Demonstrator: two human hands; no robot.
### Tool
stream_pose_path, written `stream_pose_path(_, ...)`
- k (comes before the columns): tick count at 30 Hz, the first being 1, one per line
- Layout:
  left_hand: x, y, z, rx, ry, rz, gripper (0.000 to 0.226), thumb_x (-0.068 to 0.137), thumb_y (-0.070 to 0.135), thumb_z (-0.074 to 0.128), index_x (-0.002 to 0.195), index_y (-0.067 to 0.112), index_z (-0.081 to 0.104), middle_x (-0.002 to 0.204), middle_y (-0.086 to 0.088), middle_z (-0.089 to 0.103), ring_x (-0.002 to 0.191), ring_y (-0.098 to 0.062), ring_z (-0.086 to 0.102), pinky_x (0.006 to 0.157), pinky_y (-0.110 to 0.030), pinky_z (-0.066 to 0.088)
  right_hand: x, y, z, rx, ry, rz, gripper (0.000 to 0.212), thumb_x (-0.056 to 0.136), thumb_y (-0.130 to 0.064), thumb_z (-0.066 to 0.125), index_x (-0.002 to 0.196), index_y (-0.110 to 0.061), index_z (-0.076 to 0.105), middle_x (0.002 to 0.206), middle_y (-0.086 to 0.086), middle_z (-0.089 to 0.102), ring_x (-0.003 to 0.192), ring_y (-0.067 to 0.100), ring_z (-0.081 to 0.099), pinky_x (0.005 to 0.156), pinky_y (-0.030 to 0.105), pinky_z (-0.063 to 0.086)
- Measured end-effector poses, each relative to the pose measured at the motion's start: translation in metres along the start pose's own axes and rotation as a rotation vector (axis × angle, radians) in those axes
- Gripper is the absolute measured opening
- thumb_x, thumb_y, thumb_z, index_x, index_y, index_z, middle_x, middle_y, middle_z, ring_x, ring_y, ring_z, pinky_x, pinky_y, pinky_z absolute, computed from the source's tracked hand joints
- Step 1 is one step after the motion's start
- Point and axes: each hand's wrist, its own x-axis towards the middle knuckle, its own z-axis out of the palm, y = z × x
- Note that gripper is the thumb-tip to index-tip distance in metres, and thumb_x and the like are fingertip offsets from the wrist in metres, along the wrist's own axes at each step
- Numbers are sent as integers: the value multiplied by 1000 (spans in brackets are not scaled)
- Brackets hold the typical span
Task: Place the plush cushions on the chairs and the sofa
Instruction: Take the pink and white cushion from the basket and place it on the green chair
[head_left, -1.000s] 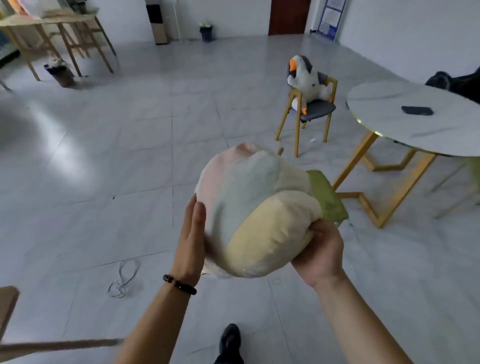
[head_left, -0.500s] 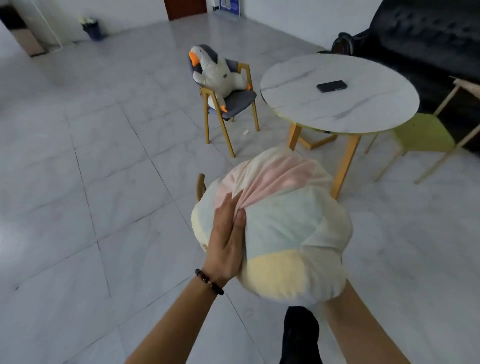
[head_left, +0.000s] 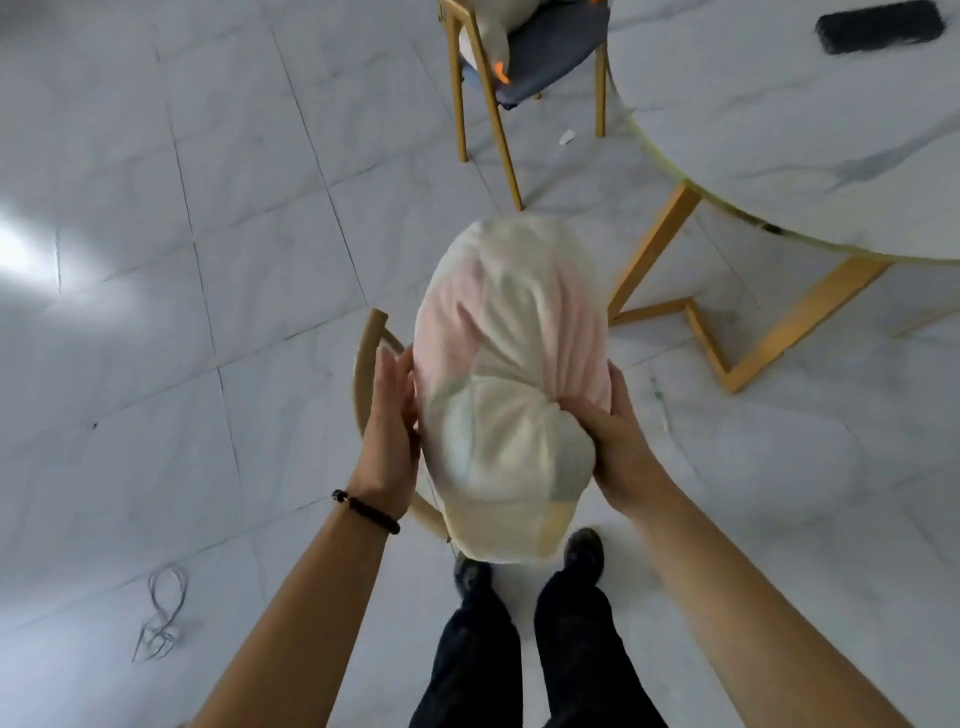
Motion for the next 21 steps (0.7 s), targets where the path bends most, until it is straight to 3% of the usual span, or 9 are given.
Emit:
stream_pose_path(2, 30, -24, -2, -41, 77, -86, 61, 91, 76, 24, 138, 50, 52, 136, 11, 65, 132, -15, 56, 117, -51, 36, 32, 7, 0, -175, -5, -18, 90, 54, -32, 77, 136, -34, 42, 131, -5, 59, 116, 16, 64, 91, 39, 56)
stream_pose_path(6, 90, -109, 0, -72, 167, -203, 67, 99, 70, 9, 146, 41, 47, 138, -2, 63, 135, -37, 43, 110, -54, 37, 111, 63, -5, -402, 32, -52, 74, 56, -22, 67, 123, -30, 39, 118, -9, 54, 103, -4, 58, 79, 16, 47)
stream_pose_path(9, 121, -173, 9, -116, 215, -391, 79, 89, 84, 18, 150, 40, 42, 146, 10, 56, 139, -19, 48, 120, -50, 31, 161, 126, -11, -432, 7, -5, 73, 61, -12, 61, 129, -20, 37, 116, -10, 50, 98, -12, 53, 73, 4, 44)
stream_pose_path(12, 147, -232, 4, -208, 296, -502, 105, 63, 101, 29, 148, 42, 43, 147, 10, 55, 138, -16, 49, 118, -49, 36, 190, 177, -19, -343, -44, 156, 65, 66, -14, 58, 129, -17, 42, 122, -1, 52, 103, 3, 56, 73, 7, 47)
stream_pose_path(14, 155, -242, -3, -177, 426, -505, 110, 60, 103, 33, 150, 40, 41, 150, 10, 52, 139, -16, 47, 118, -43, 36, 199, 195, -26, -243, 36, 209, 41, 71, -18, 53, 112, -19, 54, 119, 2, 57, 105, 12, 57, 82, 18, 47)
stream_pose_path(16, 156, -232, -7, -105, 558, -422, 89, 83, 88, 27, 155, 36, 33, 157, 11, 41, 145, -13, 38, 117, -32, 30, 200, 197, -29, -170, 190, 195, 32, 77, -20, 49, 107, -20, 59, 112, 1, 60, 101, 13, 57, 85, 25, 47)
stream_pose_path(19, 165, -218, -22, -21, 601, -248, 69, 101, 66, 23, 160, 30, 17, 166, 11, 22, 150, -8, 23, 117, -27, 21, 200, 195, -27, -183, 375, 156, 35, 97, -23, 52, 131, -20, 54, 114, -11, 60, 99, 2, 58, 74, 10, 46)
stream_pose_path(21, 173, -208, -28, 83, 510, -177, 76, 98, 67, 34, 160, 27, 16, 165, 9, 22, 150, -8, 23, 117, -26, 21, 204, 199, -30, -227, 350, 184, 53, 102, -40, 50, 151, -24, 39, 139, -9, 54, 120, 4, 54, 86, 10, 42)
